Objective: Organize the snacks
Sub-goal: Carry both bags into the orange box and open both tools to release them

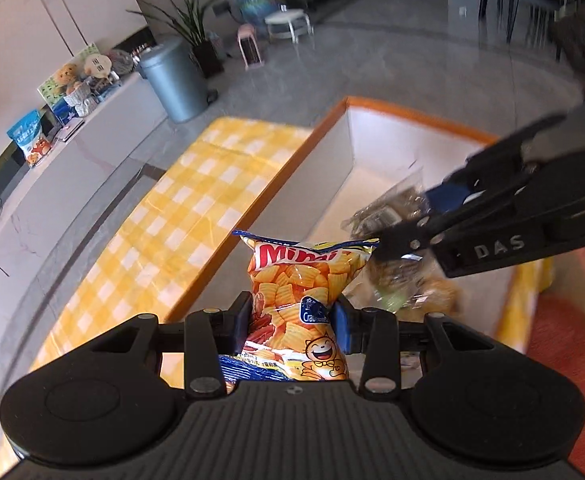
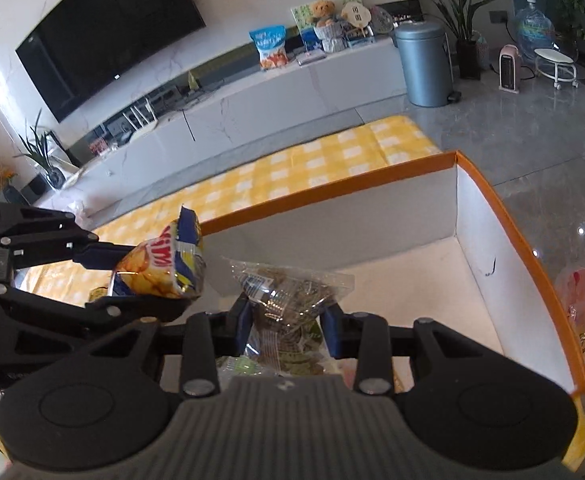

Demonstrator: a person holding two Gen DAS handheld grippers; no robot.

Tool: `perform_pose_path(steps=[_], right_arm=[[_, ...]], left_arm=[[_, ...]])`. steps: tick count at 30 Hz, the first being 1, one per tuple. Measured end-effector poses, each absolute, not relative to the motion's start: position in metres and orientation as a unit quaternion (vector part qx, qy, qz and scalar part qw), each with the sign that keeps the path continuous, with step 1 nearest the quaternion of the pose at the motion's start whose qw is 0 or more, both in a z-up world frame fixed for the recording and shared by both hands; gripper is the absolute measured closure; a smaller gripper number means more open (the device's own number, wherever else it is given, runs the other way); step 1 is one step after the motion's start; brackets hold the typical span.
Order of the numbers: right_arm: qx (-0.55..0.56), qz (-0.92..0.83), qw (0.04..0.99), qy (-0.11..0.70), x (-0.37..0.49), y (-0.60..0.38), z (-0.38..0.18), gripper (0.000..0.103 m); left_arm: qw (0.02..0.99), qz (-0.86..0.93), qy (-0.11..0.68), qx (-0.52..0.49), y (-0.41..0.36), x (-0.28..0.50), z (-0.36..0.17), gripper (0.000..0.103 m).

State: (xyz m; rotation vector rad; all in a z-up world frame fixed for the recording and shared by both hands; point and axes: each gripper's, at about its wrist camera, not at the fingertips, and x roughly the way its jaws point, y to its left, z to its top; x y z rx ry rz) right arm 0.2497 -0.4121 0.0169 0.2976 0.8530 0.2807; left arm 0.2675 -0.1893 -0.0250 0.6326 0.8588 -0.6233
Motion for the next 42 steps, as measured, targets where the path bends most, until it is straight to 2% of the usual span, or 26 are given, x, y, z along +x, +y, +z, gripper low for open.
perform_pose_path(steps=[12,20,22,26,30,42], right_arm=[[0.122,0.145,0.857,0.478,0.315,-0.400,-0.007,0.068],[0.107,0.148,0.838,0.514,0.337,-0.378,-0.027,0.068],[0.110,0.147,0.835,0.518,0.338,-0.378,-0.029,0.064],[0.109,0.142,0.836,0.518,0.341,-0.376,-0.031,0.058],[0.105,0.136,0.841,0.513,0.338,-0.377,-0.026,0.057],[0.107,0.133,0.859,0.482,0.303,-0.384,0.003,0.058]], left_arm=[[0.771,-0.287,0.430,0.373,-0.200,0.294,-0.073,0.055],[0.759,-0.289,0.440,0.384,-0.194,0.297,-0.089,0.048],[0.759,-0.290,0.437,0.385,-0.192,0.296,-0.089,0.041],[0.764,-0.289,0.432,0.382,-0.191,0.291,-0.089,0.033],[0.770,-0.298,0.422,0.374,-0.186,0.285,-0.079,0.027],[0.819,-0.285,0.394,0.305,-0.160,0.247,-0.035,0.027]])
